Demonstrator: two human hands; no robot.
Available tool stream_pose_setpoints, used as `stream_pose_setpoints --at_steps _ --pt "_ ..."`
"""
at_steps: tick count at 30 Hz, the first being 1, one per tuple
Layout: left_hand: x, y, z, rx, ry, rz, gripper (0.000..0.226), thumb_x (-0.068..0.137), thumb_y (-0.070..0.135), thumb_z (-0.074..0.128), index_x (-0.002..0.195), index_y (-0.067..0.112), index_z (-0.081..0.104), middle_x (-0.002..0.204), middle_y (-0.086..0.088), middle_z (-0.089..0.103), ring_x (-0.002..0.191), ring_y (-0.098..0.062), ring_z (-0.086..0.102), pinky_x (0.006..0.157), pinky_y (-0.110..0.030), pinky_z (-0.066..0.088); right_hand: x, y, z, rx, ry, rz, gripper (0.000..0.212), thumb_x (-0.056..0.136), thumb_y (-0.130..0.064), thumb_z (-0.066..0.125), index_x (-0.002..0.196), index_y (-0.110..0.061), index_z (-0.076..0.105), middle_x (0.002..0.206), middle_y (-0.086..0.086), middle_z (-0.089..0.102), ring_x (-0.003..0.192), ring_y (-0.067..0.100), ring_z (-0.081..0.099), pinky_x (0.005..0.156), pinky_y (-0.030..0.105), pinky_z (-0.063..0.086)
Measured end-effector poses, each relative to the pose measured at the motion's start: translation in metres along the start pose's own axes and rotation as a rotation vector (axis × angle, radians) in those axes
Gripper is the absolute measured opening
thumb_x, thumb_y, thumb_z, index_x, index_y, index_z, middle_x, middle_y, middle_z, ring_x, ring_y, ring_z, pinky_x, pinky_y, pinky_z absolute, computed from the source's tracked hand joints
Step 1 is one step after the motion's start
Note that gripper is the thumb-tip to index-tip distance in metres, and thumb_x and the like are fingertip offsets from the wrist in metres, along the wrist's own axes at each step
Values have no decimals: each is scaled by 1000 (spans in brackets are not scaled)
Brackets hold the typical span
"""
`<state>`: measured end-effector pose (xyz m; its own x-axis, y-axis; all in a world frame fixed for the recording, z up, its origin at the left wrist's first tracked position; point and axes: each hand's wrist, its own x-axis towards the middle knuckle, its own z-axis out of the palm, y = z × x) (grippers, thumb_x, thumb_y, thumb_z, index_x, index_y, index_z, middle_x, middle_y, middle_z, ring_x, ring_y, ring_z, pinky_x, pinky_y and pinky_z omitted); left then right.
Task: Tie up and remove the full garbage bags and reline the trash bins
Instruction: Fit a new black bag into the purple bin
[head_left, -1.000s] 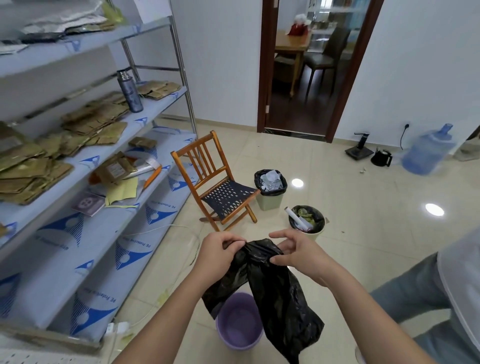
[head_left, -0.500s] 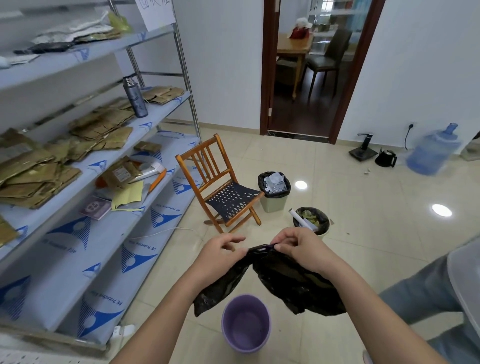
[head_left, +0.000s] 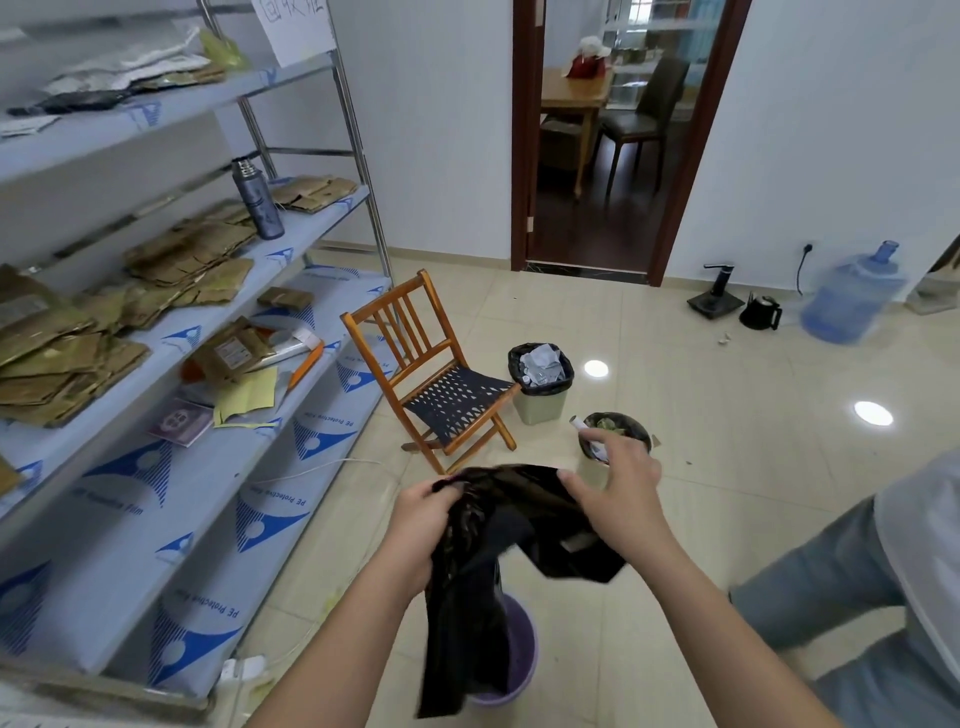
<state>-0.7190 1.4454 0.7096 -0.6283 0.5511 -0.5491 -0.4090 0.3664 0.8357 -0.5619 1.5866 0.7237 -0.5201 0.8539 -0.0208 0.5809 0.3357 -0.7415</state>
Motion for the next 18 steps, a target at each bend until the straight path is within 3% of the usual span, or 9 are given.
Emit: stream_pose_setpoints --at_steps 3,6,8,11,13,15,18 --pt "4 2 -9 -210 92 -96 16 96 13 53 106 9 65 91 -17 74 85 -33 72 72 -39 57 -12 12 -1 166 42 190 70 86 -41 68 143 -30 31 147 7 26 135 30 24 112 43 25" --pt "1 1 -3 -311 57 -160 17 95 10 52 107 5 63 93 -21 73 86 -36 70 75 -43 56 -24 18 7 490 -225 373 79 86 -52 64 147 -43 13 154 -1 20 136 30 32 107 53 38" --pt "-5 -2 5 -301 -17 -162 19 93 9 55 110 3 60 96 -22 72 89 -37 70 75 -42 56 -32 15 13 693 -425 457 79 86 -54 62 143 -55 8 152 -4 30 125 30 47 96 49 50" --pt "-18 -7 14 -223 -257 -104 31 89 14 64 118 6 55 100 -16 72 92 -33 70 76 -43 57 -35 16 24 821 -517 379 70 92 -36 63 140 -59 17 138 -6 48 116 24 59 92 46 54" --pt "-25 -8 16 -182 -391 -87 39 87 20 68 124 23 54 107 -14 71 97 -36 69 78 -47 57 -34 18 29 833 -465 306 65 93 -17 64 139 -50 30 131 -10 51 111 19 65 92 42 56" --pt "-28 -6 17 -165 -450 -93 39 89 23 68 122 39 55 112 -13 70 98 -38 68 75 -46 57 -33 20 29 776 -389 265 59 91 -5 64 135 -40 45 127 -6 57 105 16 68 90 37 57" --pt "-29 -7 19 -95 -440 -68 35 95 15 58 123 36 60 109 -12 72 97 -31 70 78 -44 58 -32 21 24 621 -353 230 51 87 -2 68 124 -36 58 115 0 68 93 13 70 83 30 58"
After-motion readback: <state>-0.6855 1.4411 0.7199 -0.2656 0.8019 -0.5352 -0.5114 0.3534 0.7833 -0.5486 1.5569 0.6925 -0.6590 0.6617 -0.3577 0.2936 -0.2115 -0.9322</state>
